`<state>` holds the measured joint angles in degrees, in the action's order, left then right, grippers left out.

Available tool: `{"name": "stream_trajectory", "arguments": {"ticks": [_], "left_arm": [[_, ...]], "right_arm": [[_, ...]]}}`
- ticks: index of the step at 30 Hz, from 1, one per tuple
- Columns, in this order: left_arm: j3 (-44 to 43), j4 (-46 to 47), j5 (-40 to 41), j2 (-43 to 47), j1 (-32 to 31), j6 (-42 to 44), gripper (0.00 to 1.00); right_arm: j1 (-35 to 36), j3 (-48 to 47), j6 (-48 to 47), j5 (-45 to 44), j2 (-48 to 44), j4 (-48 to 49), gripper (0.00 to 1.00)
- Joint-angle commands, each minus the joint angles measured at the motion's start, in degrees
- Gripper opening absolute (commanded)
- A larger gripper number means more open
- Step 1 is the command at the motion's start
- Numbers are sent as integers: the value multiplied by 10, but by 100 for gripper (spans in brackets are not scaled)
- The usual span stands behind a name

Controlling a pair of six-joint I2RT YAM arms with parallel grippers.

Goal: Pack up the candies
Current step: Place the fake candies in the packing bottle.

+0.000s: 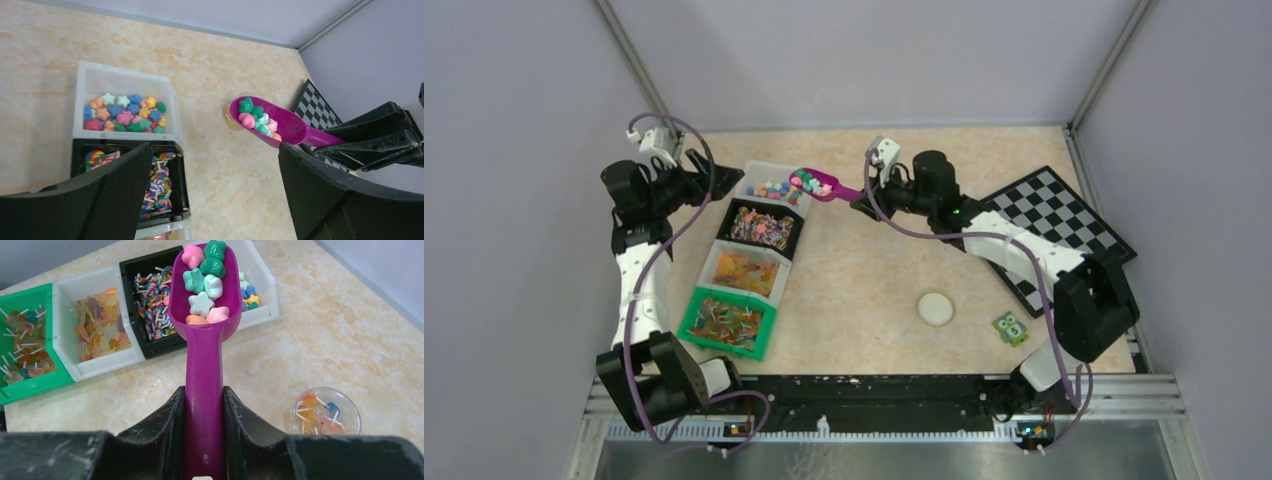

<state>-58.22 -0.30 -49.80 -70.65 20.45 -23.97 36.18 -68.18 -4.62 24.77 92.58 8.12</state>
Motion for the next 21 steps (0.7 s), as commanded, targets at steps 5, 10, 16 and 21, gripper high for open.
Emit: {"name": "stream_trajectory", "arguments": {"ticks": [5,10,16,21], "left_arm": [[19,-50,-42,64,-60,19,99],[55,-30,-78,100,-89,-8,99],[122,-6,-83,162,-132,-6,99],[187,-1,-75,206,-156,32,99]], "right_arm": [[-13,87,18,-35,-133,50,0],[-19,131,27,-57,-188,38,0],[-32,172,31,-101,-232,34,0],[-57,196,31,-124,-244,20,0]]}}
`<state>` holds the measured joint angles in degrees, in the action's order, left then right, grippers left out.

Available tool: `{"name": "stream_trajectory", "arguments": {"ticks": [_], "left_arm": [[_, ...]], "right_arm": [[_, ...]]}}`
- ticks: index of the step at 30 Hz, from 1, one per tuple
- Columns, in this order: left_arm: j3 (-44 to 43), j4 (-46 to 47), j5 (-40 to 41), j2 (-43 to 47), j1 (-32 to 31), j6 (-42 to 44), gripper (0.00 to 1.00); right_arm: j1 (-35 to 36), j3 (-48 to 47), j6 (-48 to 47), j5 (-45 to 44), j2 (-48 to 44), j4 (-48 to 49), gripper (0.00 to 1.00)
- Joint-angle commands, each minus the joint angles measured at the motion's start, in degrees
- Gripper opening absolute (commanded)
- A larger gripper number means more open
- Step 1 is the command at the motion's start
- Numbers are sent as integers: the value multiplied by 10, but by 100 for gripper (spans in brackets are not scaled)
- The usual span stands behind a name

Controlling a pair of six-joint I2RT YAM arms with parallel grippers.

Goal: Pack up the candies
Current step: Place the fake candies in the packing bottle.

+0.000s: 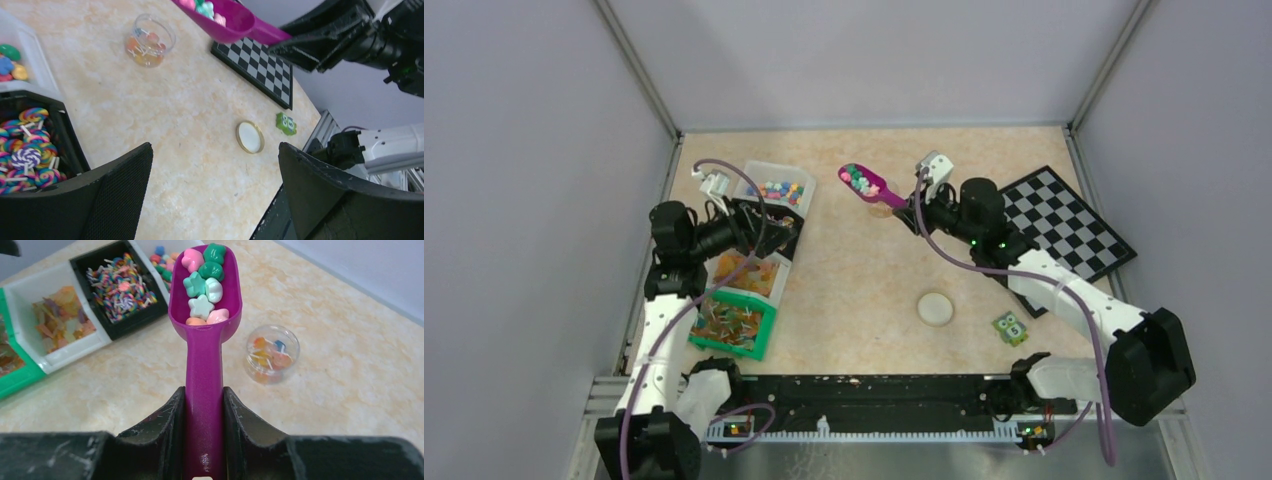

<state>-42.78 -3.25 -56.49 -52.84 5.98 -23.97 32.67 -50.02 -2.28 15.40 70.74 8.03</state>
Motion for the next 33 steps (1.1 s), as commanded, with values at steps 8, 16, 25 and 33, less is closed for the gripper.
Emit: {"name": "stream_trajectory", "arguments": {"ticks": [8,16,25,33], "left_arm": [[77,5,22,56,-19,87,99],[72,-42,47,67,-19,102,99],[82,-82,101,96,-41,116,99],[88,-89,100,93,-42,119,99]], "right_arm": [[-54,50,-2,-60,-49,-3,0],[-61,39,-8,-100,-33,-47,0],[-63,3,-4,-112,-3,-95,0],[-63,-43,-4,-114,34,-124,0]]}}
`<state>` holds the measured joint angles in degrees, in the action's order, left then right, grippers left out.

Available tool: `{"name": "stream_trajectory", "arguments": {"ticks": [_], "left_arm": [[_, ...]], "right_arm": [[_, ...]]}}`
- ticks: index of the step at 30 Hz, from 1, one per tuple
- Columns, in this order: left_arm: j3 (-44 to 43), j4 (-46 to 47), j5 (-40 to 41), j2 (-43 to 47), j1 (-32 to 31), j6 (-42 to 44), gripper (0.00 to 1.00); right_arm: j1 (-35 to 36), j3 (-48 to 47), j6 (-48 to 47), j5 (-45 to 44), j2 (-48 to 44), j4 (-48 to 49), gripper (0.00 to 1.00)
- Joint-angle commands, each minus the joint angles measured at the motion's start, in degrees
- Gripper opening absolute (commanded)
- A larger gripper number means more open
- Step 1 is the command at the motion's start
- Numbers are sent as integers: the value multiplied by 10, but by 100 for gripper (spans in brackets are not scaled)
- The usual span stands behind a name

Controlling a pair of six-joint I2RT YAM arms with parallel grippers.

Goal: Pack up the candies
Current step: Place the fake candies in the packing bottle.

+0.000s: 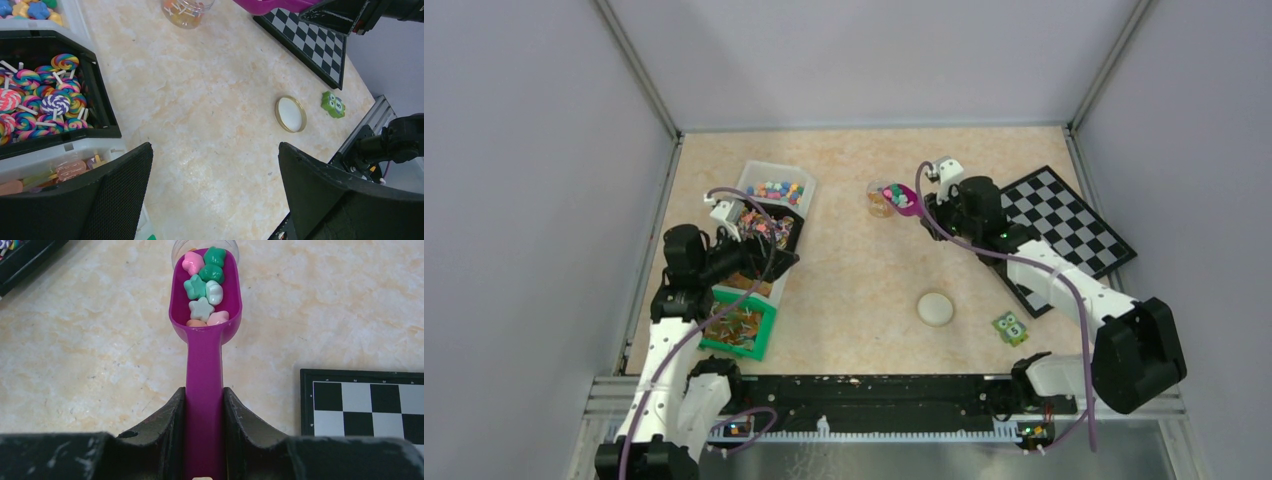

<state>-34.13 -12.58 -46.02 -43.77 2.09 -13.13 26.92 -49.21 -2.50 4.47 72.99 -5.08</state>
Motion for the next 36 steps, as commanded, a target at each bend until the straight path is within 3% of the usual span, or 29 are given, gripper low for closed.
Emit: {"name": "stream_trajectory", "arguments": {"ticks": [1,36], "left_arm": [[2,4,-6,3,-2,10,99],[1,-4,10,24,-5,13,99]], "right_arm": [[-6,-55,-3,-5,15,2,0],[-5,-157,-22,-1,104,-100,0]]}}
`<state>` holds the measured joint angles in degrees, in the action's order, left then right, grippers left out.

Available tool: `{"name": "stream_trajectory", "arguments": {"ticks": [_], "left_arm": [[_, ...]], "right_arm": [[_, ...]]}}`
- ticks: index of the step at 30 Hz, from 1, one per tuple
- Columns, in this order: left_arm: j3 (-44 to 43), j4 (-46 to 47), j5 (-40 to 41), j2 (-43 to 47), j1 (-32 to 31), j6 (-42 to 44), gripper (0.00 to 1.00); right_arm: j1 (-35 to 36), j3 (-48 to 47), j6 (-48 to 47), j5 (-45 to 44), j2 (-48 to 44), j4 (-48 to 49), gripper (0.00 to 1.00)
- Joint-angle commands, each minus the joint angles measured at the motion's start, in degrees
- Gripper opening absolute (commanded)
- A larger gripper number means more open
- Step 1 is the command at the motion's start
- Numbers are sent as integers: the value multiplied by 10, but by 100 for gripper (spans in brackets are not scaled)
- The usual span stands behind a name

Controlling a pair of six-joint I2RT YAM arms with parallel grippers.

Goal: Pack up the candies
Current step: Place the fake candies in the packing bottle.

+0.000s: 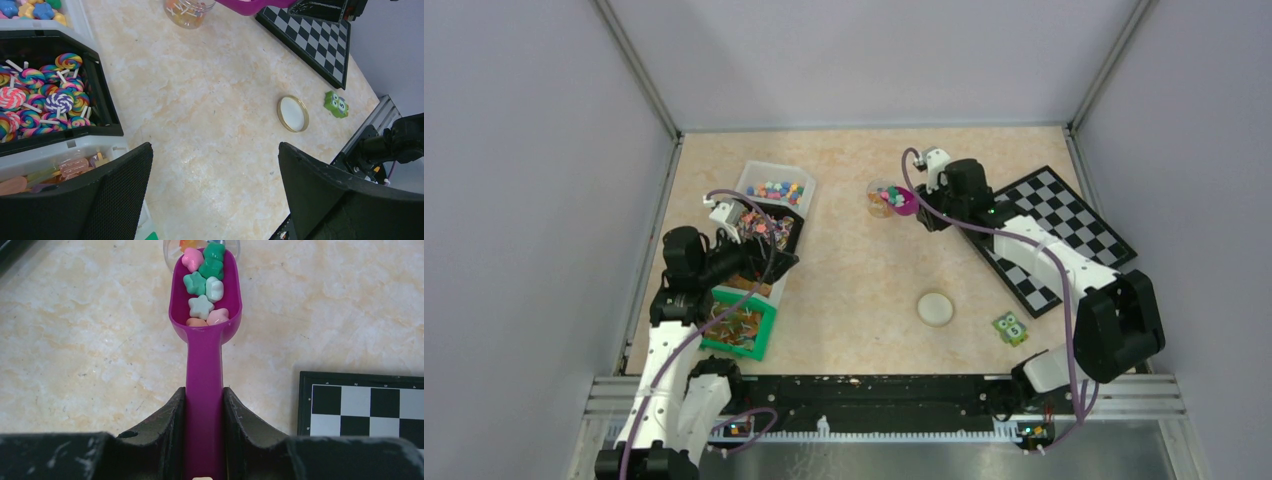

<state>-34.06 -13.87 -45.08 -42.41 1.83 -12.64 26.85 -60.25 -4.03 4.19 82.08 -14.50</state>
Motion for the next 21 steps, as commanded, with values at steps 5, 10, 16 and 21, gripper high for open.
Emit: {"name": "stream_trajectory", "arguments": {"ticks": [5,10,16,21], "left_arm": [[1,9,0,12,-3,9,99],[1,9,-3,12,-2,9,99],[1,10,-3,14,-3,10,99],[1,10,-5,14,-2,10,99]], "right_arm": [[-4,-65,-6,1,26,-29,0],[-3,-73,-8,-3,31,-40,0],[-3,-79,-8,-1,33,-46,0],[-4,-84,-9,-2,35,-50,0]]}}
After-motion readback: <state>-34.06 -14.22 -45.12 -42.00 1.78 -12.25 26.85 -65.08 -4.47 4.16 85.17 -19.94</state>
